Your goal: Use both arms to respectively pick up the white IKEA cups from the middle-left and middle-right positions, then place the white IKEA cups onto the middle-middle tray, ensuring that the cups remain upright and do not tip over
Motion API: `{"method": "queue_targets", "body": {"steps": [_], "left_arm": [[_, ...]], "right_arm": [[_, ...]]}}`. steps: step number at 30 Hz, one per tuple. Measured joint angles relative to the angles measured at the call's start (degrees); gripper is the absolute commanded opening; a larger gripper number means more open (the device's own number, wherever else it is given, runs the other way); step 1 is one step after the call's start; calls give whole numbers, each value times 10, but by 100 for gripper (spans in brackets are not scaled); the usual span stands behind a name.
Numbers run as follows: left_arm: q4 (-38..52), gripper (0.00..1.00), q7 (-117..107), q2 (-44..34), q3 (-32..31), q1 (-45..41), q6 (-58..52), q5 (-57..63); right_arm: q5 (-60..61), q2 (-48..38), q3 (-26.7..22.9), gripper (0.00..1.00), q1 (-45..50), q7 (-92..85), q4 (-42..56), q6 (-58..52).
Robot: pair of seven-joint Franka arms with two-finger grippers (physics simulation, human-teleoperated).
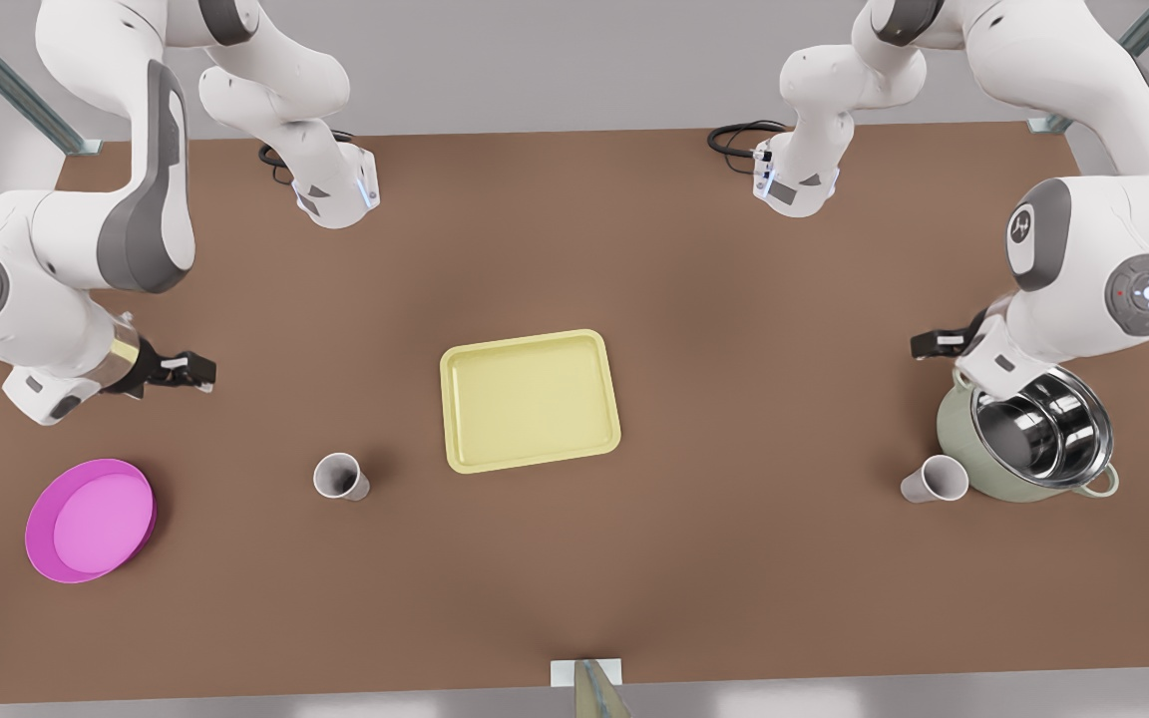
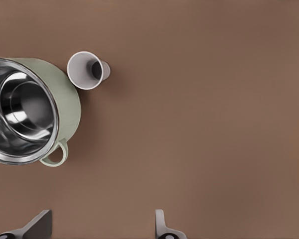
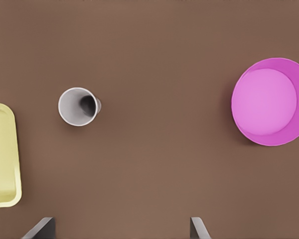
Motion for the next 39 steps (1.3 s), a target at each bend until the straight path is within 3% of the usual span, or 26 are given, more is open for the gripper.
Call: {"method": "queue_targets", "body": {"steps": [3, 7, 10, 18, 31, 33, 34, 38, 39], "left_arm": [[0, 100, -3, 12, 0, 3, 17, -1], [32, 100, -6, 152, 2, 48, 88, -12], [38, 100, -7, 213, 1, 55, 154, -16], [30, 100, -11, 248, 6, 57, 267, -17], [6, 100, -15, 277, 31, 56, 303, -14], [4, 100, -15, 281, 31, 56, 304, -15], [3, 100, -15, 284, 31, 56, 304, -15], [3, 100, -16, 299, 31, 58, 305, -15], [3, 85, -16, 301, 31, 59, 305, -15]], "right_arm": [[5, 10, 1, 100, 2, -4, -1, 14], [12, 98, 4, 100, 17, -9, -2, 53], [34, 164, 4, 100, 21, -12, -2, 111], [81, 230, 4, 100, 49, -7, -18, 233], [121, 255, 4, 100, 45, 7, -88, 328], [122, 258, 4, 85, 46, 8, -89, 333], [123, 258, 4, 63, 46, 8, -90, 335], [131, 260, 4, 25, 45, 1, -89, 340], [133, 260, 4, 22, 46, -2, -89, 341]]}}
